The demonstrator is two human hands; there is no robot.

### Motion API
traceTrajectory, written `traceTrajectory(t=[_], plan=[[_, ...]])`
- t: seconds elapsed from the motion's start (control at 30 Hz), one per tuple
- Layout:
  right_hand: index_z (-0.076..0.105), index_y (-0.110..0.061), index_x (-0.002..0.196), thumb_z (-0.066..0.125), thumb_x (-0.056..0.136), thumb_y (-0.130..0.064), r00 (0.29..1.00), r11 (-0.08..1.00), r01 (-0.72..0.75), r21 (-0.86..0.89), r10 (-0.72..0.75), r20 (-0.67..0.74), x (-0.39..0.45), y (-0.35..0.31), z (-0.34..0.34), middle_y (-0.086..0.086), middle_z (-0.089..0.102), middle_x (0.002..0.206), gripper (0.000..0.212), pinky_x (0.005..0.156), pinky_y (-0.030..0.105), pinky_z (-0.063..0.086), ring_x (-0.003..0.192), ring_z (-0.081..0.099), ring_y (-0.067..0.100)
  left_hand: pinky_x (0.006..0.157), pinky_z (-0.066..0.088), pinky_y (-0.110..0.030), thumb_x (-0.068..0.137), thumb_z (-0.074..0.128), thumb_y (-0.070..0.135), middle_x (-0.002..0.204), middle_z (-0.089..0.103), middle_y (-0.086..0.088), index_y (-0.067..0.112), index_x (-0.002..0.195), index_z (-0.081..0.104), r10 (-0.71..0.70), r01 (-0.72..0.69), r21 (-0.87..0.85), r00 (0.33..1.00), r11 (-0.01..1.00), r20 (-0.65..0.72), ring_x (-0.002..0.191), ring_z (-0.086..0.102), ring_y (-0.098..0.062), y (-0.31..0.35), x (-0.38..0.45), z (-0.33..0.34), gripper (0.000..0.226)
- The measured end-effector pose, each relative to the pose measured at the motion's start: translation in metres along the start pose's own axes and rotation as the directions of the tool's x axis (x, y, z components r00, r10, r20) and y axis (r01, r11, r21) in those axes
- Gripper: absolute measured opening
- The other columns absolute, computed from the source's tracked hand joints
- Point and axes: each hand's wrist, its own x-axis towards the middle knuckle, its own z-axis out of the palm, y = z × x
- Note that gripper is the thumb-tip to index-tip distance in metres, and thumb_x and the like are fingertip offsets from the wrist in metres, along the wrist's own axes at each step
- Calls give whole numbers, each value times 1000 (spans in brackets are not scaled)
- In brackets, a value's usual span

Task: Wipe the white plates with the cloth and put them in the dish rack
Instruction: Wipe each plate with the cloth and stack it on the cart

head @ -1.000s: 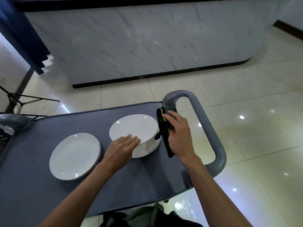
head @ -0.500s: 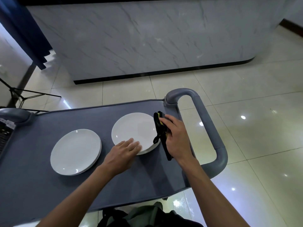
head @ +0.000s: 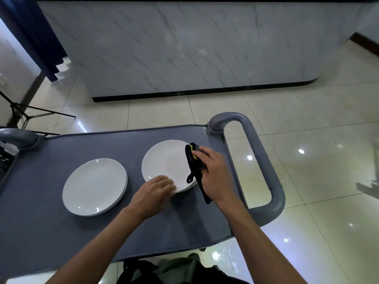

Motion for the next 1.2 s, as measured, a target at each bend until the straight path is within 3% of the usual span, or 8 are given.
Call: traceTrajectory(t=[0.13, 0.23, 0.5, 0.67, 0.83, 1.03, 1.2], plan=[[62, -14, 133, 58, 89, 8, 999, 1000, 21, 7, -22, 31, 5, -10, 7, 3, 57, 137, 50, 108, 29, 41, 124, 48, 22, 62, 52, -32, 93, 61, 23, 87, 69, 1, 14, 87, 74, -89, 89, 8, 996, 996, -19, 87, 64, -24, 1, -1, -10, 16], [63, -14, 133, 58, 88, 9, 998, 999, 46, 23, -47, 51, 10, -20, 14, 3, 57, 138, 50, 109, 28, 40, 125, 48, 22, 61, 52, -31, 87, 69, 18, 88, 70, 1, 14, 90, 74, -159, 160, 14, 986, 987, -45, 85, 65, -25, -3, -5, -20, 8], [67, -17, 128, 57, 82, 11, 986, 990, 99, 100, -111, 122, 24, -68, 53, 1, 59, 136, 54, 102, 45, 44, 120, 52, 28, 58, 57, -36, 76, 78, 6, 95, 74, 0, 14, 94, 76, -336, 340, 27, 937, 940, -90, 88, 67, -26, -39, -50, -49, 19], [66, -17, 129, 62, 85, 8, 973, 979, 138, 150, -162, 167, 31, -109, 84, 0, 60, 135, 51, 106, 35, 43, 120, 52, 24, 59, 57, -34, 81, 74, 7, 94, 75, 3, 16, 95, 77, -490, 496, 9, 859, 868, -152, 91, 69, -25, -72, -96, -70, 16], [67, -16, 127, 64, 81, 10, 951, 965, 163, 208, -210, 227, 37, -157, 121, 0, 61, 133, 53, 104, 29, 42, 117, 55, 22, 74, 57, -40, 71, 82, -1, 88, 76, -1, 12, 91, 79, -664, 673, -37, 717, 739, -211, 86, 70, -31, -112, -145, -79, 25], [68, -12, 125, 60, 76, 15, 920, 957, 177, 231, -244, 306, 43, -201, 172, 3, 61, 132, 56, 104, 35, 44, 118, 55, 27, 87, 48, -37, 85, 73, 13, 113, 70, 2, 20, 110, 75, -892, 870, -197, 441, 451, -97, 113, 60, -24, -155, -186, -79, 25], [69, -13, 122, 54, 76, 11, 910, 956, 181, 231, -252, 330, 48, -225, 209, 1, 63, 131, 54, 102, 40, 47, 118, 56, 25, 91, 50, -38, 87, 70, 16, 111, 69, -4, 17, 112, 73, -951, 885, -367, 310, 285, 11, 103, 63, -27, -182, -198, -81, 24]])
